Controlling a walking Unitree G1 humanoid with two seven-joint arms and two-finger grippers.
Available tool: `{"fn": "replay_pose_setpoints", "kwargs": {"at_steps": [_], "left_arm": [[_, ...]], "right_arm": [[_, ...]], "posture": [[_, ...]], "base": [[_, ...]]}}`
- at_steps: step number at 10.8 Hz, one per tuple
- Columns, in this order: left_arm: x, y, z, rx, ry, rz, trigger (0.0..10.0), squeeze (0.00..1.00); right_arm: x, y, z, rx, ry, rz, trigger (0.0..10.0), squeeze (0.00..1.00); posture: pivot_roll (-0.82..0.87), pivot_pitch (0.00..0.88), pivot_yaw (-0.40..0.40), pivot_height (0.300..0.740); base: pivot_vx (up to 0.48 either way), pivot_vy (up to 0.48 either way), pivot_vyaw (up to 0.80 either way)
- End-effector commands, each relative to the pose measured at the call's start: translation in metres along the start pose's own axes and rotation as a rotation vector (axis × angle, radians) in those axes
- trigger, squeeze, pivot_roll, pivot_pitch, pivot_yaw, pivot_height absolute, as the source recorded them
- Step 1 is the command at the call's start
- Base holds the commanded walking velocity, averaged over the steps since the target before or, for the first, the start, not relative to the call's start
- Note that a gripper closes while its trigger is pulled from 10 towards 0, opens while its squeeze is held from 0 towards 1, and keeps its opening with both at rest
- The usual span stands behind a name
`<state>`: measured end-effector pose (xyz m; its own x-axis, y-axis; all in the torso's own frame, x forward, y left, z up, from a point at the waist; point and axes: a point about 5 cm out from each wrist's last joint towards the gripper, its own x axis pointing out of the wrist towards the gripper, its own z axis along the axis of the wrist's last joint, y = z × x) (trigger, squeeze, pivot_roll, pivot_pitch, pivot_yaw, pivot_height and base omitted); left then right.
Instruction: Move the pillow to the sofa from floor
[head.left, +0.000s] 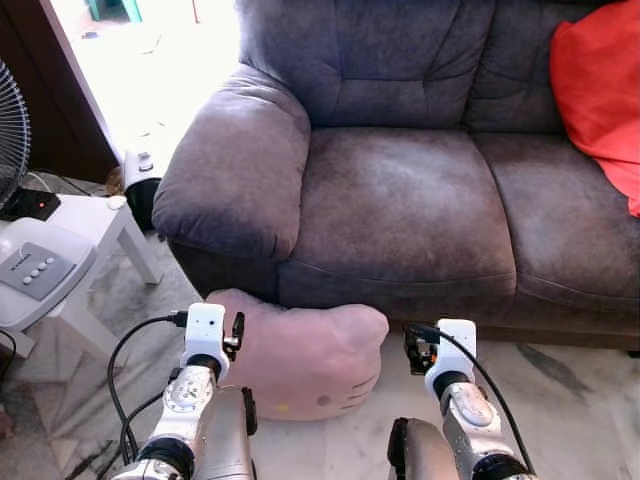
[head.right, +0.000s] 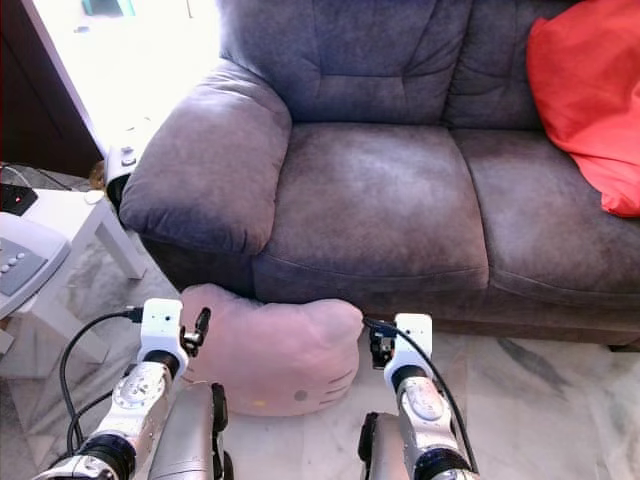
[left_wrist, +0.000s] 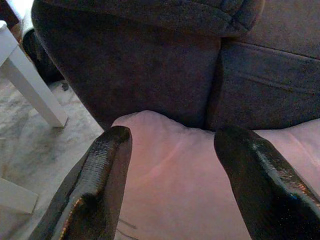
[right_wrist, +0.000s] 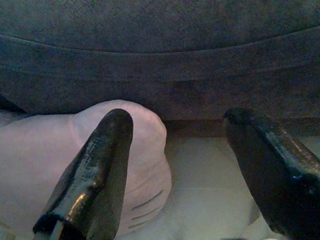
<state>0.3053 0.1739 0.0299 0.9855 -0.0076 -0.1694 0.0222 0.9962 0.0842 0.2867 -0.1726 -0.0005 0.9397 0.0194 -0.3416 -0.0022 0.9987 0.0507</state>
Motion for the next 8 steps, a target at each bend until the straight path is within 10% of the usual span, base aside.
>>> {"fn": "replay_pose_setpoints", "kwargs": {"at_steps": [1,8], "left_arm": [[-0.0017,0.0015,-0.0045,0.006,0.025,0.003,10.0,0.0],[-0.0015,0.001,-0.0048,0.008,0.029,0.0,10.0,0.0]], "right_arm": [[-0.0019,0.0007,-0.0053,0.01,0.024,0.005,10.0,0.0],[-0.0018,0.0034,-0.007,0.009,0.037,0.022,10.0,0.0]], "posture": [[0.12,0.13,-0.039,0.556],[0.12,0.121,-0.036,0.556]], "base": [[0.0,0.0,0.0],[0.0,0.0,0.0]]}}
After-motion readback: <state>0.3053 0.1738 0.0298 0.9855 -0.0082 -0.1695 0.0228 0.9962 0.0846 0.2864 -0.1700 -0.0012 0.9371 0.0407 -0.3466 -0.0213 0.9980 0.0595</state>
